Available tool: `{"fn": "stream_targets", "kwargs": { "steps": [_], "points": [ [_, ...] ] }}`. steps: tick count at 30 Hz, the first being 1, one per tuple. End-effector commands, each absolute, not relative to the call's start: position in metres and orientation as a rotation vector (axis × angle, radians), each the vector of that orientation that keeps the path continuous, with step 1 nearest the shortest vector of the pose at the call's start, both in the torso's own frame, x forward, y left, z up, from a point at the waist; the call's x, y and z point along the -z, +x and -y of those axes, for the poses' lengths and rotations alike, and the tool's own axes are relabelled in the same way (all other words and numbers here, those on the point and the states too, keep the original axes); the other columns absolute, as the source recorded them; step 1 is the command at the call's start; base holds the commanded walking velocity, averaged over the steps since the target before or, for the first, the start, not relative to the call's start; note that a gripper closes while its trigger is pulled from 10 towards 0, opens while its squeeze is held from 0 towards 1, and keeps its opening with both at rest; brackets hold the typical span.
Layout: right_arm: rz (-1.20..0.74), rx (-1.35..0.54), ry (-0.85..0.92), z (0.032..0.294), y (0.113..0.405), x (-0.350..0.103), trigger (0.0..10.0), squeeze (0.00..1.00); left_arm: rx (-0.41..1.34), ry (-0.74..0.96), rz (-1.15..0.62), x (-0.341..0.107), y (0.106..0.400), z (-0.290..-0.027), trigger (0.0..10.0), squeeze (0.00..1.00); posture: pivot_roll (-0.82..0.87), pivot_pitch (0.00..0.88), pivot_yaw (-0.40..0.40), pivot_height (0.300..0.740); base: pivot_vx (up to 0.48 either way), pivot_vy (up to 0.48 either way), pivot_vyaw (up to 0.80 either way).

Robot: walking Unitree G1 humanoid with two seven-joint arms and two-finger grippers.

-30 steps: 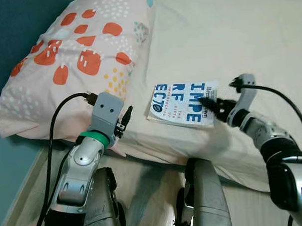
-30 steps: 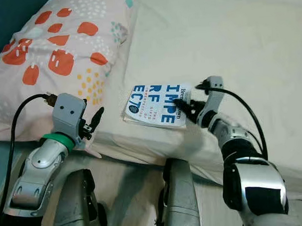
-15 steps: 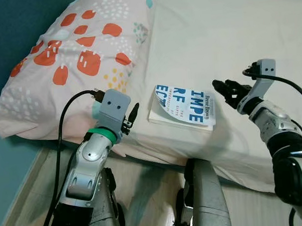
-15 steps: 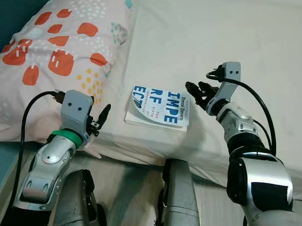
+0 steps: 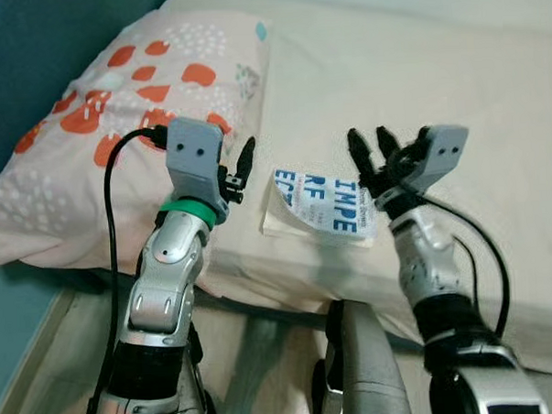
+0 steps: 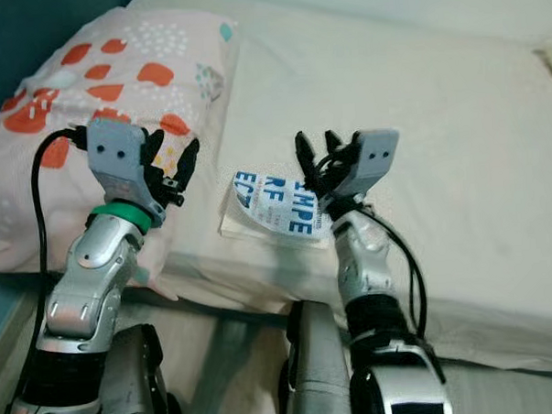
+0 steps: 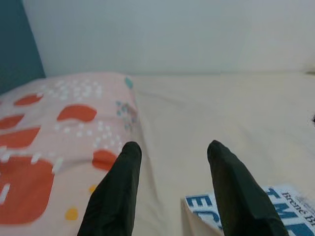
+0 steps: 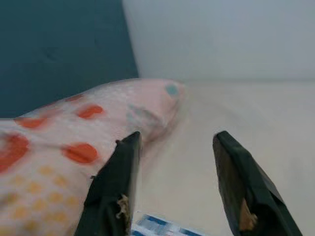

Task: Clean up the room

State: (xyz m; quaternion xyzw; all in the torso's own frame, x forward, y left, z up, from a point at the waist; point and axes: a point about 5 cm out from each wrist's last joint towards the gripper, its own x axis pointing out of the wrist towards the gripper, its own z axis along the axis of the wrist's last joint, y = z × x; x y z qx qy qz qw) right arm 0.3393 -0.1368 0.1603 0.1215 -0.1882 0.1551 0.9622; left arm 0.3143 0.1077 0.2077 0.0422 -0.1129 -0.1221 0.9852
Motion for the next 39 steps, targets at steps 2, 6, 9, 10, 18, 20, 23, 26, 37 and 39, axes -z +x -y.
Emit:
{"fn": "stream_targets", "kwargs": {
  "steps": [2,6,9,10,18,20,23,26,37,39],
  "points": [
    [0.378,-0.325,0.259,0.132,0.335,-0.161,10.0,0.0,0.245,0.124,0.24,-0.209,0.314,-0.108,10.0,0.0,0.0,0.0,-0.026,0.595,0.0,0.0,0.0],
    [0.363,-0.306,0.305,0.125,0.328,-0.159,10.0,0.0,0.206,0.133,0.216,-0.202,0.318,-0.117,10.0,0.0,-0.01,0.0,-0.023,0.619,0.0,0.0,0.0],
    [0.355,-0.306,0.298,0.123,0.329,-0.158,10.0,0.0,0.208,0.128,0.218,-0.202,0.319,-0.115,10.0,0.0,0.0,0.0,-0.027,0.638,0.0,0.0,0.0],
    [0.355,-0.306,0.298,0.123,0.329,-0.158,10.0,0.0,0.208,0.128,0.218,-0.202,0.319,-0.115,10.0,0.0,0.0,0.0,-0.027,0.638,0.0,0.0,0.0],
    [0.342,-0.268,0.316,0.132,0.33,-0.162,10.0,0.0,0.235,0.131,0.228,-0.202,0.323,-0.103,10.0,0.0,0.0,0.0,-0.03,0.677,0.0,0.0,0.0],
    [0.34,-0.258,0.308,0.136,0.332,-0.163,10.0,0.0,0.245,0.131,0.223,-0.2,0.326,-0.098,10.0,0.0,0.0,0.0,-0.028,0.687,0.0,0.0,0.0],
    [0.343,-0.251,0.301,0.138,0.333,-0.164,10.0,0.0,0.254,0.127,0.222,-0.2,0.327,-0.095,10.0,0.0,-0.01,0.0,-0.022,0.692,0.0,0.0,0.0],
    [0.348,-0.233,0.283,0.144,0.333,-0.166,10.0,0.0,0.274,0.122,0.225,-0.201,0.33,-0.089,10.0,0.0,-0.01,0.0,-0.018,0.706,0.0,0.0,0.0],
    [0.338,-0.257,0.254,0.14,0.333,-0.165,10.0,0.0,0.264,0.145,0.226,-0.197,0.331,-0.088,10.0,0.0,-0.01,0.0,-0.018,0.74,0.0,0.0,0.0],
    [0.339,-0.266,0.242,0.138,0.334,-0.166,10.0,0.0,0.264,0.149,0.229,-0.197,0.332,-0.087,10.0,0.0,0.0,0.0,-0.021,0.74,0.0,0.0,0.0]
  ]
}}
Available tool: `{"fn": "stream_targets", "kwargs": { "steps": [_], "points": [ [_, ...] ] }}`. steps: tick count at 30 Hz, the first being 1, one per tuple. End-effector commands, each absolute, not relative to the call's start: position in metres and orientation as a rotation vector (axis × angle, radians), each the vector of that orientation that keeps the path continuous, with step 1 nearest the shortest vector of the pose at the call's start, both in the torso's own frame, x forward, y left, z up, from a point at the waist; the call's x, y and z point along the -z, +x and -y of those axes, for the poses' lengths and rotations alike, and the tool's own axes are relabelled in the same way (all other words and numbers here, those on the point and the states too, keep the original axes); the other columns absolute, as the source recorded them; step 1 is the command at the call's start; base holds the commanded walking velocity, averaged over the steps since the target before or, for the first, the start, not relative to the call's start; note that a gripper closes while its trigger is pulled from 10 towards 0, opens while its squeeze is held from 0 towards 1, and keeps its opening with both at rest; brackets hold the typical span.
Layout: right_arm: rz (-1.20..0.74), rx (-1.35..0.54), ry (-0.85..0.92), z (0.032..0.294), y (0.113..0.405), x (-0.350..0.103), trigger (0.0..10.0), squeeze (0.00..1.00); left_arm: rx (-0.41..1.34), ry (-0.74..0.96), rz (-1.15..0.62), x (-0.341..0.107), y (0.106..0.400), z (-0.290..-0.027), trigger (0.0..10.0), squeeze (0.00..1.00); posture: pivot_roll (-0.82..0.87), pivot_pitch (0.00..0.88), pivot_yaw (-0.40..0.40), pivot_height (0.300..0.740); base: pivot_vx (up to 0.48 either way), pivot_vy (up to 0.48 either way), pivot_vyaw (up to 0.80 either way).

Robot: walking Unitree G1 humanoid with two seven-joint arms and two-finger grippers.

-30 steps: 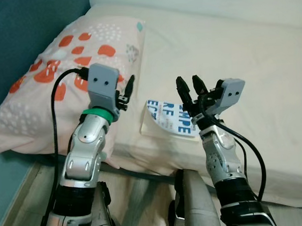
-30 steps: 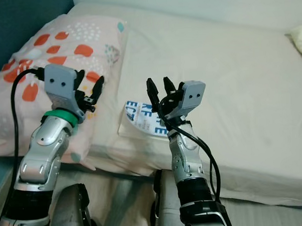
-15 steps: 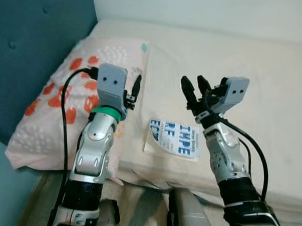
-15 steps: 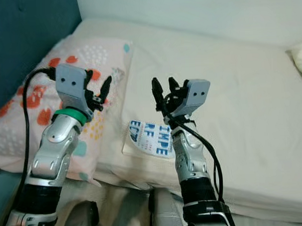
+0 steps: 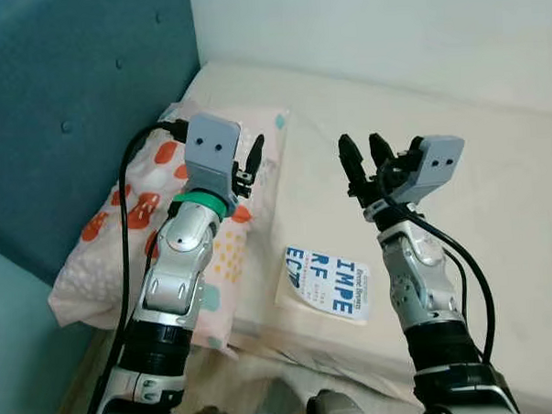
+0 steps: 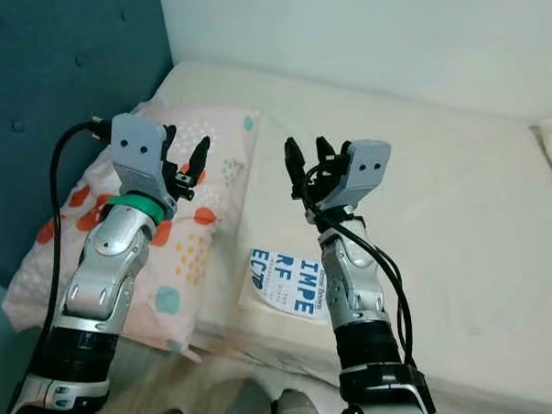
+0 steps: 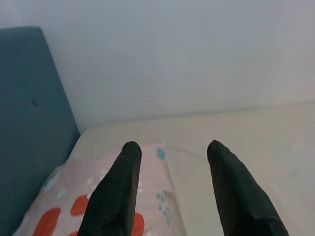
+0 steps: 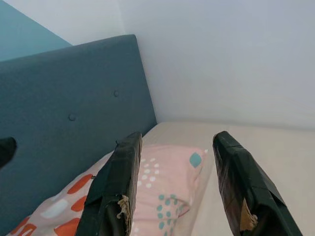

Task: Clean up the room

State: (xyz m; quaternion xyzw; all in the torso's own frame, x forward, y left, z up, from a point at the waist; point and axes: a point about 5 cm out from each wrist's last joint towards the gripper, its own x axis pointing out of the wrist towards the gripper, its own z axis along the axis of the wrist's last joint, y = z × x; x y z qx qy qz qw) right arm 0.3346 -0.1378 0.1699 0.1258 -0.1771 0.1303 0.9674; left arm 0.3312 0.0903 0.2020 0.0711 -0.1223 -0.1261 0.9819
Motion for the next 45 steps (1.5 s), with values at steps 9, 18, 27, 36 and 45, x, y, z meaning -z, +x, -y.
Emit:
{"fn": "stream_targets", "kwargs": {
  "steps": [9,18,27,36,45],
  "points": [
    [0.349,-0.275,0.214,0.133,0.335,-0.168,10.0,0.0,0.259,0.143,0.221,-0.194,0.331,-0.088,10.0,0.0,0.0,0.0,-0.015,0.74,0.0,0.0,0.0],
    [0.361,-0.281,0.214,0.129,0.337,-0.172,10.0,0.0,0.254,0.143,0.226,-0.195,0.333,-0.089,10.0,0.0,0.0,0.0,-0.01,0.74,0.0,0.0,0.0],
    [0.361,-0.272,0.214,0.13,0.336,-0.171,10.0,0.0,0.254,0.14,0.225,-0.195,0.333,-0.089,10.0,0.0,0.0,0.0,-0.009,0.74,0.0,0.0,0.0],
    [0.366,-0.255,0.218,0.129,0.338,-0.171,10.0,0.0,0.233,0.14,0.189,-0.187,0.336,-0.097,10.0,0.0,0.0,0.0,0.003,0.74,0.0,0.0,0.0],
    [0.359,-0.258,0.203,0.132,0.337,-0.17,10.0,0.0,0.21,0.128,0.185,-0.186,0.339,-0.098,10.0,0.0,-0.01,0.0,-0.009,0.74,0.0,0.0,0.0]
  ]
}}
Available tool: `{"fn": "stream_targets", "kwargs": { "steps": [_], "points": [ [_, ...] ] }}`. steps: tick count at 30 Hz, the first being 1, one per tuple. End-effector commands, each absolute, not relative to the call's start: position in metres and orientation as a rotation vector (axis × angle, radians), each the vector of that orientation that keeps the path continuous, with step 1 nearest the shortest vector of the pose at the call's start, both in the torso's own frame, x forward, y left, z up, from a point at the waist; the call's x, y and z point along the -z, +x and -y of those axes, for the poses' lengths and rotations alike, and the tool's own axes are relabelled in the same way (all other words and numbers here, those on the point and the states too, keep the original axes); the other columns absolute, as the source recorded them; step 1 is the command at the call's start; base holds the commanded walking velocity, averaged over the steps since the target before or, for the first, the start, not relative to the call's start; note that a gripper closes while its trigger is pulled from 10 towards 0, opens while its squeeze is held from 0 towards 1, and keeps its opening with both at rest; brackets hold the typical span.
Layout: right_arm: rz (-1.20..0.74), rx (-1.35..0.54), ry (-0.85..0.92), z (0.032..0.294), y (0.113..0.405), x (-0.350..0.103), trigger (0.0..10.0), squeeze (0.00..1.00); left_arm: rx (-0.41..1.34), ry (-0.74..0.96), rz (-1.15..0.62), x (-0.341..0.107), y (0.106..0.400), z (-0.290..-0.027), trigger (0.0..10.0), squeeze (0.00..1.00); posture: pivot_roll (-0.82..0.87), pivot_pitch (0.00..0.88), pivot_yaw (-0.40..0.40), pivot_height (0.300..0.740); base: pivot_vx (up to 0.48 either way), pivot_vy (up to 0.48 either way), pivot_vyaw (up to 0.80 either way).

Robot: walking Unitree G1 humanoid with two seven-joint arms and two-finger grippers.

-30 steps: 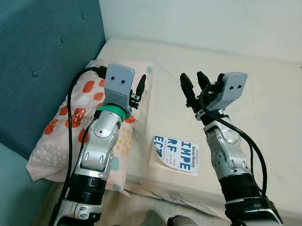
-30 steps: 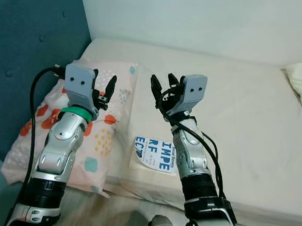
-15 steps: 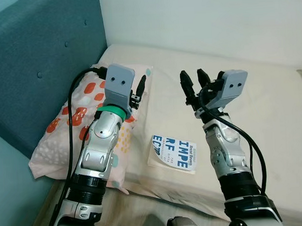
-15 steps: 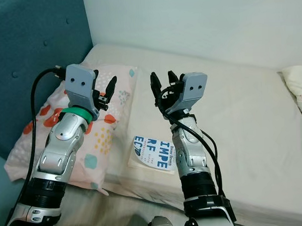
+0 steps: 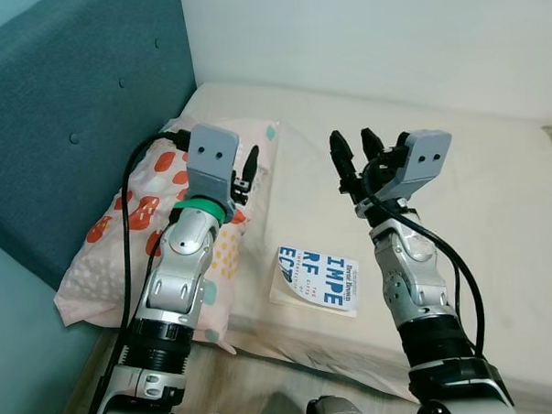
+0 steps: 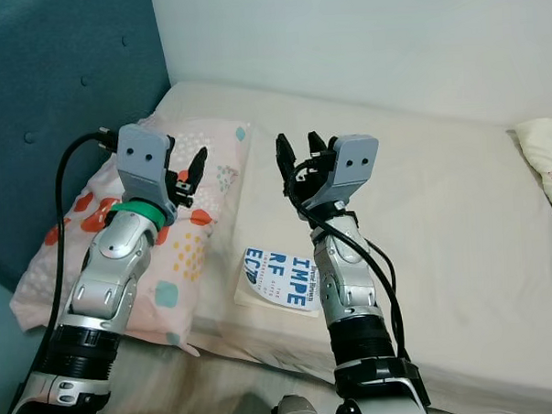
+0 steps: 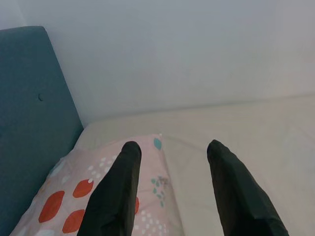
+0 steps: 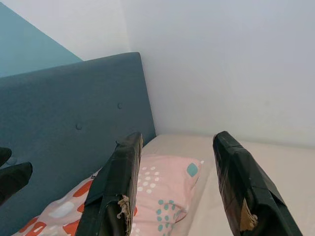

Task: Clean up the room

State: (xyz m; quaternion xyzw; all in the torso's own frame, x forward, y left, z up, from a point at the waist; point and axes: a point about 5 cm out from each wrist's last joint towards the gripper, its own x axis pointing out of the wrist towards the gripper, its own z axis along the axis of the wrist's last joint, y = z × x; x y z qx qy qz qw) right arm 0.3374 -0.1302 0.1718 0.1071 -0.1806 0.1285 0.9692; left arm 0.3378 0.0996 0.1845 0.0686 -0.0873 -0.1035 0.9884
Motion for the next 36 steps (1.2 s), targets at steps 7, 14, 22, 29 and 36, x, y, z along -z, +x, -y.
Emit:
{"fn": "stream_targets", "kwargs": {
  "steps": [7,14,22,29,36],
  "points": [
    [0.359,-0.256,0.204,0.1311,0.3378,-0.1702,10.0,0.0,0.21,0.123,0.191,-0.1866,0.3383,-0.0963,10.0,0.0,-0.01,0.0,-0.009,0.74,0.0,0.0,0.0],
    [0.351,-0.255,0.206,0.1314,0.3369,-0.1685,10.0,0.0,0.199,0.119,0.189,-0.1861,0.3376,-0.0979,10.0,0.0,-0.01,0.004,-0.013,0.74,0.0,0.0,0.0],
    [0.341,-0.253,0.204,0.1315,0.3369,-0.1664,10.0,0.0,0.202,0.121,0.192,-0.1854,0.3354,-0.0965,10.0,0.0,-0.01,0.008,-0.012,0.74,-0.237,0.0,0.0],
    [0.338,-0.253,0.206,0.1304,0.3366,-0.1658,10.0,0.0,0.203,0.122,0.193,-0.1862,0.3352,-0.0966,10.0,0.0,-0.01,0.009,-0.009,0.74,-0.301,0.0,0.0],
    [0.34,-0.25,0.208,0.1311,0.3365,-0.1661,10.0,0.0,0.208,0.123,0.192,-0.1858,0.335,-0.0958,10.0,0.0,-0.01,0.009,-0.004,0.74,-0.304,0.0,0.0]
  ]
}}
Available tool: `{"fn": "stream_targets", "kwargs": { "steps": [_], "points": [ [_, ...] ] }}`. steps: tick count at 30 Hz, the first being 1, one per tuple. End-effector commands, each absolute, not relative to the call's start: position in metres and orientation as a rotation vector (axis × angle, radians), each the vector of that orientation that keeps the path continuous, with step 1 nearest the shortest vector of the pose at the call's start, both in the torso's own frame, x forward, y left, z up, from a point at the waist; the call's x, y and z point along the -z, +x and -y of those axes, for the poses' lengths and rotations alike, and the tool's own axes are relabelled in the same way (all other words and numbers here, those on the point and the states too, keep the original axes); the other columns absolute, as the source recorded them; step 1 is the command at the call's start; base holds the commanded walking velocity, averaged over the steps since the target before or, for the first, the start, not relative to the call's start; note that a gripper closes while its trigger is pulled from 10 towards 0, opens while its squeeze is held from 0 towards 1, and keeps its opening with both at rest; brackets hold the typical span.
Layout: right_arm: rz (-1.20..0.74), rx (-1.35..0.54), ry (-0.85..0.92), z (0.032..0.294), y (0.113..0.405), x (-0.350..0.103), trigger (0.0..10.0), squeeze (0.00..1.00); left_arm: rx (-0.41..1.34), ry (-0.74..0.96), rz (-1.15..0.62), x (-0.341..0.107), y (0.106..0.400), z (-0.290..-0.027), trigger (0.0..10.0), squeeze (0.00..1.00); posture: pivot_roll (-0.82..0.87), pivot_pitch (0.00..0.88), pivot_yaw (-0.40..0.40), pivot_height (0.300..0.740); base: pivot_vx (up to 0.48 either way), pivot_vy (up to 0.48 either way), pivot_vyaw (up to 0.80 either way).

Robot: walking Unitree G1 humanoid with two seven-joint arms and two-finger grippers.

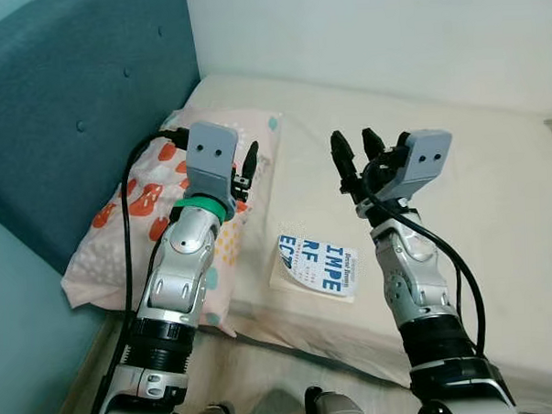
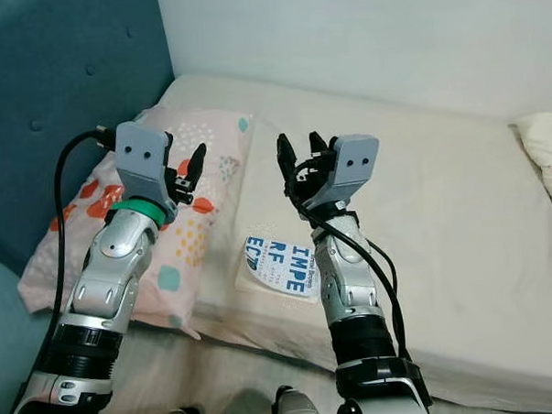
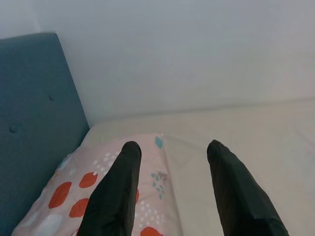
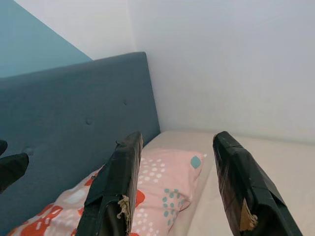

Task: Clean up the room

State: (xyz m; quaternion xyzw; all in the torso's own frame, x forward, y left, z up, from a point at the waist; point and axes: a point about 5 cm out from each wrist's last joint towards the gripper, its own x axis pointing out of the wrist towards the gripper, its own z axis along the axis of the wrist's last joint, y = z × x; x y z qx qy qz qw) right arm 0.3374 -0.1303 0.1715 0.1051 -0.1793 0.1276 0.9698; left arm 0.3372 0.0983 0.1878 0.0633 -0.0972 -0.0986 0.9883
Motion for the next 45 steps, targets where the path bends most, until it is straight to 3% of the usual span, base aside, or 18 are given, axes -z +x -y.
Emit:
{"fn": "stream_targets", "kwargs": {
  "steps": [1,40,45],
  "points": [
    [0.34,-0.249,0.208,0.131,0.337,-0.166,10.0,0.0,0.209,0.123,0.192,-0.186,0.335,-0.096,10.0,0.0,-0.01,0.009,-0.004,0.74,-0.304,0.0,0.0],
    [0.315,-0.246,0.199,0.131,0.337,-0.16,10.0,0.0,0.221,0.13,0.193,-0.186,0.335,-0.095,10.0,0.0,-0.01,0.003,0.004,0.74,-0.308,0.0,0.0],
    [0.245,-0.265,0.15,0.129,0.335,-0.144,10.0,0.0,0.225,0.136,0.18,-0.182,0.334,-0.096,10.0,0.0,-0.01,0.001,0.007,0.74,-0.185,0.0,0.0]
  ]
}}
